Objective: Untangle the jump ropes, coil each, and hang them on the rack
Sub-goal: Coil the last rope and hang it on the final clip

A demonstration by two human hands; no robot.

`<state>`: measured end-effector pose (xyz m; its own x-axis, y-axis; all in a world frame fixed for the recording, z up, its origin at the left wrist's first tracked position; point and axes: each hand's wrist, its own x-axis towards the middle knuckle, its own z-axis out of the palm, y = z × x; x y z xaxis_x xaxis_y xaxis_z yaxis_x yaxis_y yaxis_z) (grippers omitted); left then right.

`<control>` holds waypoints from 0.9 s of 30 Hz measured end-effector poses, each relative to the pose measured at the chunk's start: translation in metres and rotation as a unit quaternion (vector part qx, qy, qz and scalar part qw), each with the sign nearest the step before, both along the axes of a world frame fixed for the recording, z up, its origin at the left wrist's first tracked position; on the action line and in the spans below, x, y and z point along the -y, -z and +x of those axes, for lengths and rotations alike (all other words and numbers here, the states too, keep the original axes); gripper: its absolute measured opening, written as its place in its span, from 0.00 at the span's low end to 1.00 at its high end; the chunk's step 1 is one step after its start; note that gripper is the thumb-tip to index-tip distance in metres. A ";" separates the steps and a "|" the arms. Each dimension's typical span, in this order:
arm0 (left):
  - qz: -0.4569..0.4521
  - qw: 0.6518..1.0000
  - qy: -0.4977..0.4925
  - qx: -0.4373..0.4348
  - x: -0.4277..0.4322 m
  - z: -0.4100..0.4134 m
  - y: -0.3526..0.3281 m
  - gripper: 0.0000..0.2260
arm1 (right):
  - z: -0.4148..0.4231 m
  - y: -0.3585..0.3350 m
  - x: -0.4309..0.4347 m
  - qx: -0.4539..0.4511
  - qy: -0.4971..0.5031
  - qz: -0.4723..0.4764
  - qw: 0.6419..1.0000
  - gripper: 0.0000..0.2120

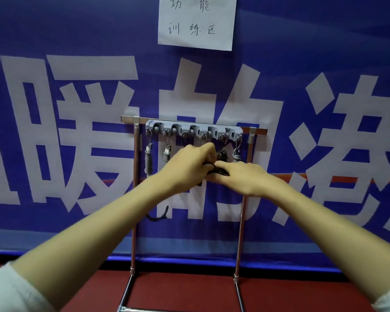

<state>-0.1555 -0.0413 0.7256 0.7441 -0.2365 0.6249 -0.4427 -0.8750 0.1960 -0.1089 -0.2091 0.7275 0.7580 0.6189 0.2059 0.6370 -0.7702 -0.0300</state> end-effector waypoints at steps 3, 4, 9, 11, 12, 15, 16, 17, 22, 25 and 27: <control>-0.270 0.961 0.054 0.027 0.012 -0.012 0.027 0.07 | 0.005 0.010 0.001 0.178 0.022 0.057 0.982 0.21; -0.368 0.927 0.074 -0.002 0.016 -0.014 0.031 0.09 | 0.007 0.013 0.001 0.229 0.026 0.058 0.971 0.21; -0.639 0.649 0.189 -0.368 0.007 -0.012 0.018 0.16 | 0.020 0.017 0.003 0.389 -0.025 0.048 0.920 0.27; -0.639 0.590 0.217 -0.443 -0.005 -0.008 0.014 0.14 | 0.024 0.017 0.005 0.419 -0.050 0.059 0.904 0.29; -0.622 0.589 0.226 -0.464 -0.007 -0.007 0.014 0.13 | 0.027 0.018 0.006 0.428 -0.063 0.062 0.899 0.29; -0.599 0.578 0.247 -0.495 -0.003 -0.007 0.015 0.13 | 0.028 0.019 0.006 0.447 -0.099 0.072 0.886 0.28; -0.604 0.575 0.246 -0.494 -0.002 -0.006 0.017 0.11 | 0.027 0.017 0.006 0.452 -0.101 0.069 0.884 0.28; -0.609 0.577 0.241 -0.488 -0.002 -0.005 0.018 0.09 | 0.027 0.016 0.006 0.456 -0.100 0.065 0.882 0.27; -0.534 0.731 0.164 -0.391 -0.005 -0.001 0.022 0.09 | 0.028 0.017 0.012 0.433 -0.067 0.052 0.898 0.27; -0.399 0.891 0.109 -0.186 -0.009 0.005 0.027 0.10 | 0.020 0.017 0.012 0.348 -0.029 0.067 0.935 0.29; -0.259 0.964 0.059 0.024 -0.009 0.012 0.034 0.08 | 0.017 0.016 0.012 0.263 -0.016 0.101 0.959 0.28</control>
<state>-0.1436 -0.0319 0.6914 0.6987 0.0344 0.7146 -0.5530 -0.6078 0.5699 -0.0920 -0.2211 0.7114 0.4965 0.5479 0.6733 0.6287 -0.7618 0.1563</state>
